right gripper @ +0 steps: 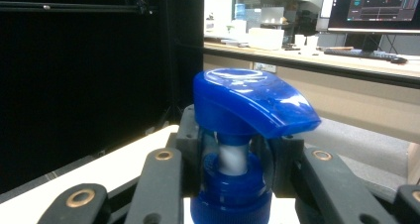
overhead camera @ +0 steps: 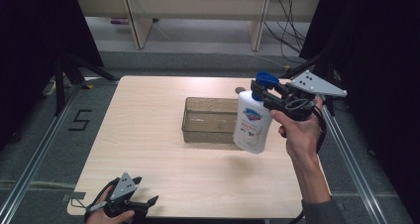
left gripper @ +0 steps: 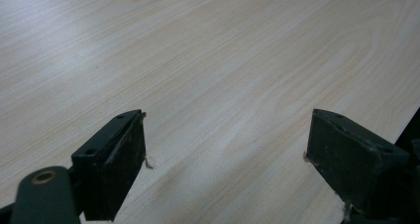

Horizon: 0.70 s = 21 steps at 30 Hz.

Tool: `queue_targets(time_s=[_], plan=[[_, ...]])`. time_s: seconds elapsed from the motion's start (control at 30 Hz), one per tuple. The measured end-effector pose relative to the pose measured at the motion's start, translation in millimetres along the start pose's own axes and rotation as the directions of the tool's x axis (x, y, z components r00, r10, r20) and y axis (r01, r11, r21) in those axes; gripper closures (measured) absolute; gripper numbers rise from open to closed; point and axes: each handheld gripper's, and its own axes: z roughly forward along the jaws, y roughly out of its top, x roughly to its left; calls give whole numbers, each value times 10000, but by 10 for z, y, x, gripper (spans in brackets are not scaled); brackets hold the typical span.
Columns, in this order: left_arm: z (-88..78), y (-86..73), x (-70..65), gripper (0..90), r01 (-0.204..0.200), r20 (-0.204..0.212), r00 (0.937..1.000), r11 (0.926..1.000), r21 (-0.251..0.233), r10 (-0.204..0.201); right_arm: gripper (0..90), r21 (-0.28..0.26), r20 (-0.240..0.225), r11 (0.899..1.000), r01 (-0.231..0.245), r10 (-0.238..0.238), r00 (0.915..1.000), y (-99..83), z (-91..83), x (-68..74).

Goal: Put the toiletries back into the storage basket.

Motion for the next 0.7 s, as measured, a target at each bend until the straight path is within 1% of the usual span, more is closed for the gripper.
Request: queue_targets(time_s=[0.03,0.07,0.1,0.13,0.17,0.2,0.23,0.27,0.3,0.33,0.37,0.43,0.47,0.5,0.53,0.67,0.7], plan=[[8,-4,2,148,-3,-21,10000,10000,-76,3,659,38,-97,9998,-198,198,9998,6,3,11],[11,-4,5,148,-47,-145,9999,10000,-43,46,659,31,-40,9999,-126,126,9999,18,10,1],[2,-2,9,148,-50,-22,10000,10000,5,50,659,21,-33,9999,-148,148,9999,31,15,0],[-4,0,7,148,-64,-29,10000,10000,58,64,659,-20,14,10000,-83,83,10000,50,25,-21],[-3,0,7,148,-58,-21,10000,10000,35,58,660,-54,-42,9997,-248,248,9997,56,33,-21],[-2,0,7,148,-58,-17,10000,10000,41,58,659,-67,59,9999,-118,118,9999,68,38,-42],[7,-3,9,148,-82,-73,9999,10000,-13,82,659,-19,-34,9993,-363,363,9993,75,47,-38],[7,-3,9,148,-82,-73,9999,10000,-13,82,659,-19,-34,9993,-363,363,9993,75,47,-38],[-4,0,3,148,-25,98,9999,10000,-15,25,659,-2,34,9994,-354,354,9994,82,54,-49],[5,-1,-4,148,101,119,9999,9998,-152,-100,659,-86,125,9994,-342,343,9993,91,89,-74],[5,-1,-4,148,118,121,9999,9998,-149,-116,659,-25,92,9993,-360,361,9993,93,98,-83],[5,-1,-4,148,127,122,9998,9998,-150,-125,659,-66,175,9995,-293,294,9994,94,112,-97],[5,-1,-4,148,139,121,9998,9998,-164,-137,659,-19,210,9993,-368,368,9991,93,143,-120],[5,-1,-3,148,139,125,9998,9998,-161,-137,659,17,231,9990,-451,451,9987,93,150,-120],[6,-2,-3,148,143,128,9998,9998,-160,-141,659,-52,273,9992,-399,401,9988,92,171,-134],[8,-2,-4,148,171,148,9997,9997,-167,-168,660,24,370,9996,-291,290,9989,99,223,-173],[1,0,4,148,-4,-8,10000,10000,34,4,659,90,366,9989,-468,464,9983,99,239,-171]])
